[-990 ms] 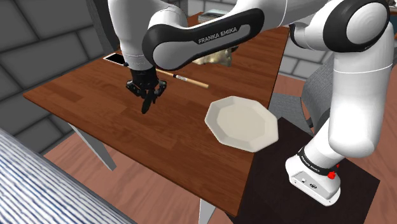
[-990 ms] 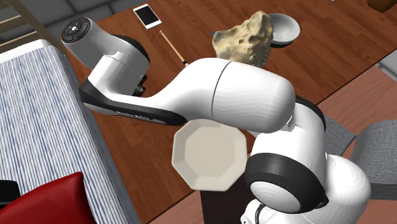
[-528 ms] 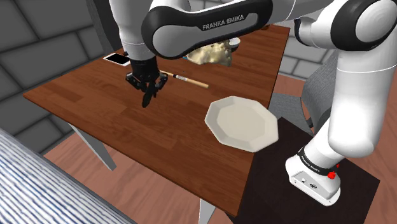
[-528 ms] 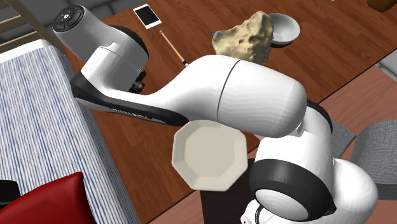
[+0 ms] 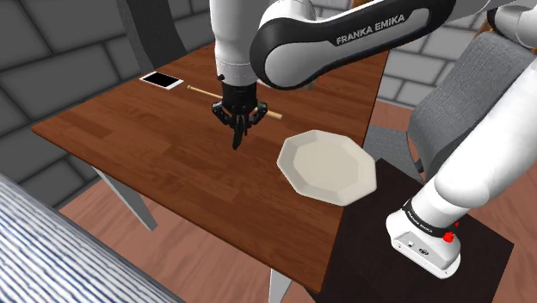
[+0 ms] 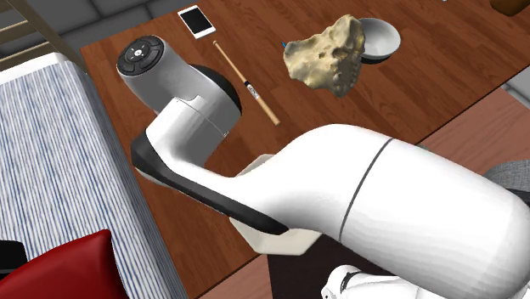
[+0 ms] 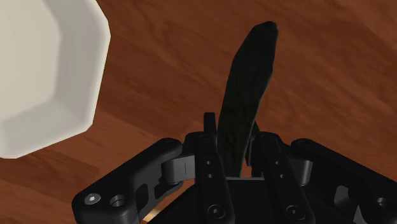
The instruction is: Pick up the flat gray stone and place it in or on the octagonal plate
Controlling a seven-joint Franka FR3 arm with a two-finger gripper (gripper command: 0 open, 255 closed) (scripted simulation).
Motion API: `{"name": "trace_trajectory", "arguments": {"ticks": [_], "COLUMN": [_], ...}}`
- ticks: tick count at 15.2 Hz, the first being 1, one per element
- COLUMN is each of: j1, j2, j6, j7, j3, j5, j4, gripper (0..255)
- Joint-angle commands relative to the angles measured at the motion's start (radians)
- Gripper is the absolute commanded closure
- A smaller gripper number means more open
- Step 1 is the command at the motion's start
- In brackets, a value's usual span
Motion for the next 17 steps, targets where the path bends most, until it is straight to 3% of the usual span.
{"name": "trace_trajectory", "arguments": {"ticks": [1, 4, 8, 12, 17], "j1": [-0.024, -0.014, 0.046, 0.112, 0.188], "j2": [-0.115, -0.28, -0.472, -0.649, -0.869], "j6": [0.027, 0.047, 0.043, 0.013, -0.056], "j7": [-0.061, -0.162, -0.267, -0.345, -0.415], "j3": [-0.007, -0.057, -0.148, -0.234, -0.331], "j5": [0.094, 0.222, 0.337, 0.404, 0.44], "j4": [-0.098, -0.235, -0.398, -0.544, -0.708], "gripper": [255, 255, 255, 255, 255]}}
